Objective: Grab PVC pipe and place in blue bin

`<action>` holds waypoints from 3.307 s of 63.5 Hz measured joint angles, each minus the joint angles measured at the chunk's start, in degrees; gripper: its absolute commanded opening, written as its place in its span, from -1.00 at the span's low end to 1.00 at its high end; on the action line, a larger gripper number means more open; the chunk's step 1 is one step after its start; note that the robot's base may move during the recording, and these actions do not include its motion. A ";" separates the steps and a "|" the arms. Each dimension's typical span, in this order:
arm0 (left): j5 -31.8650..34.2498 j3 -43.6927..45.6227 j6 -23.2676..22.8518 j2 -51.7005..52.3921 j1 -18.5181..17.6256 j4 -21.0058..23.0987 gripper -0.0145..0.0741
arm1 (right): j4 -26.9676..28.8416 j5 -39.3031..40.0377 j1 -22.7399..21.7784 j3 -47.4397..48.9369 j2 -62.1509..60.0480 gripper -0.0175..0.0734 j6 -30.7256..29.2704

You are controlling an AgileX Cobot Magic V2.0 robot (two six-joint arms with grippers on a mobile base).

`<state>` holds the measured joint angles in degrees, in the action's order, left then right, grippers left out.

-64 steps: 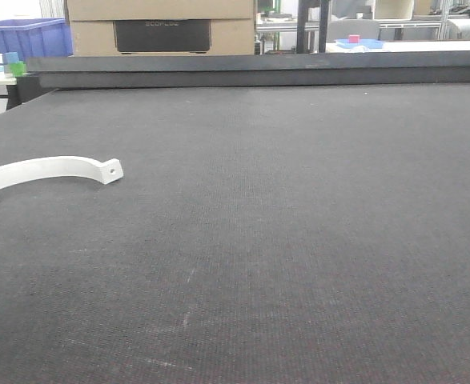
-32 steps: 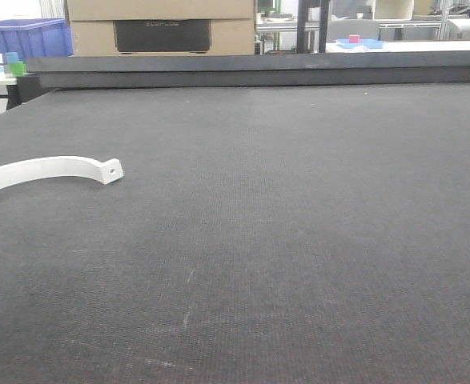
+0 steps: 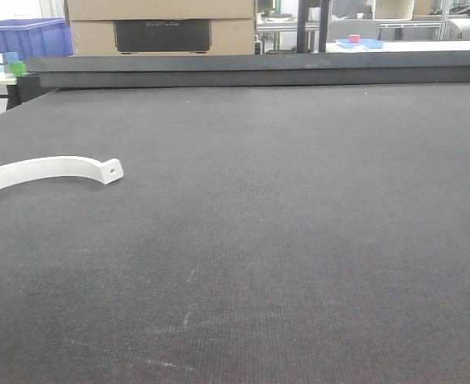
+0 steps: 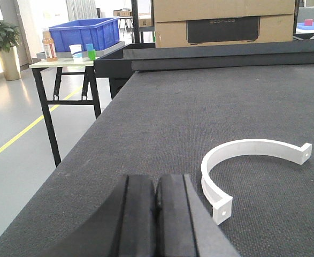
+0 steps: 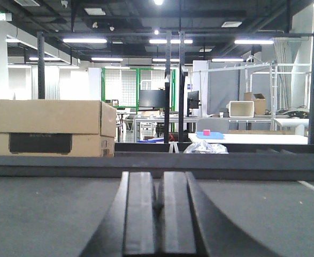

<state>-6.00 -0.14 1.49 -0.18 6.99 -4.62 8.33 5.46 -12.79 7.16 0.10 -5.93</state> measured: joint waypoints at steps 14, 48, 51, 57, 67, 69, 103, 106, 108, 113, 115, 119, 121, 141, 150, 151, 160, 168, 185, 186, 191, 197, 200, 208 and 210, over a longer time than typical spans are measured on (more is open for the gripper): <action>0.44 0.00 0.00 0.00 0.00 -6.15 -0.92 | 0.00 -9.67 0.00 6.01 -0.10 -0.95 0.00; 9.08 0.83 0.24 0.00 0.00 -0.13 -0.92 | -1.97 -27.32 0.00 22.07 7.16 -0.95 0.00; 7.75 2.49 0.24 0.00 0.00 1.90 -0.92 | -1.97 -29.42 0.00 23.95 8.96 -0.95 0.00; 3.18 7.66 0.24 0.00 0.00 3.61 -0.92 | -1.97 -34.65 0.00 28.19 13.78 -0.95 0.00; -0.33 13.83 0.24 -2.64 0.00 3.92 -0.92 | -1.76 -42.72 0.00 34.59 23.00 -0.95 0.00; -0.90 14.72 0.24 -3.69 0.00 3.97 -0.92 | -1.76 -44.11 0.00 35.68 24.72 -0.95 0.00; -9.74 31.68 -0.13 -37.05 0.00 14.79 -0.92 | 3.75 -51.36 0.00 40.42 46.54 -0.95 0.00; -10.53 32.93 -0.13 -39.73 0.00 15.75 -0.92 | 3.85 -51.36 0.00 40.42 46.77 -0.95 0.00; -11.17 33.91 -0.13 -41.40 0.00 16.25 -0.92 | 4.14 -51.08 0.00 40.42 46.77 -0.95 0.00; -12.29 35.64 -0.13 -46.01 0.00 17.10 -0.92 | 4.78 -49.60 0.00 40.42 46.89 -0.95 0.00; -12.45 36.12 -0.13 -47.31 0.00 17.21 -0.92 | 4.92 -49.03 0.00 40.42 46.89 -0.95 0.00; -12.55 36.92 -0.23 -49.74 0.00 17.22 -0.92 | 5.16 -47.67 0.00 40.42 46.89 -0.95 0.00; -12.55 37.20 -0.23 -50.59 0.00 17.22 -0.92 | 5.22 -46.86 0.00 40.42 46.89 -0.95 0.00; -6.81 38.13 -0.23 -53.82 0.00 17.10 -0.92 | 5.84 -43.61 0.00 40.42 47.47 -0.95 0.00; -6.91 38.12 -0.23 -53.82 0.00 16.78 -0.92 | 6.60 -44.77 0.00 40.42 48.18 -0.95 0.00; -6.91 38.12 -0.11 -53.82 0.00 16.52 -0.92 | 6.60 -44.77 0.00 40.42 48.44 -0.95 0.00; -7.00 38.61 -0.11 -54.90 0.00 12.81 -0.92 | 6.67 -46.35 0.00 40.52 51.02 -0.80 0.00; -8.55 40.61 -0.03 -57.23 0.00 11.42 -0.92 | 6.73 -48.63 0.00 40.52 54.71 -0.39 0.00; -16.52 47.40 -0.03 -64.86 0.00 11.09 -0.36 | 6.73 -50.73 0.00 40.52 62.01 -0.06 0.00; -17.12 47.75 -0.03 -65.31 0.00 11.09 -0.31 | 6.73 -50.88 0.00 40.52 62.39 -0.06 0.00; -18.44 49.19 -0.03 -67.50 0.00 11.43 -0.13 | 6.73 -51.59 0.00 40.52 64.55 -0.06 0.00; -18.54 49.89 -0.03 -69.48 0.00 11.65 -0.04 | 6.73 -52.74 0.00 40.52 66.97 -0.06 0.00; -18.66 49.89 -0.03 -70.08 0.00 11.82 -0.04 | 6.73 -52.82 0.25 40.52 68.06 -0.06 0.00; -18.78 50.01 -0.03 -71.01 0.00 12.00 -0.04 | 6.62 -52.95 1.56 40.52 70.34 -0.06 0.00; -18.78 50.01 -0.03 -71.15 0.00 12.00 -0.04 | 6.62 -52.95 1.88 40.52 70.96 -0.06 0.00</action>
<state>-24.78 49.87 1.46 -71.32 6.99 7.38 14.95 -47.50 -10.92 47.68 71.05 -5.93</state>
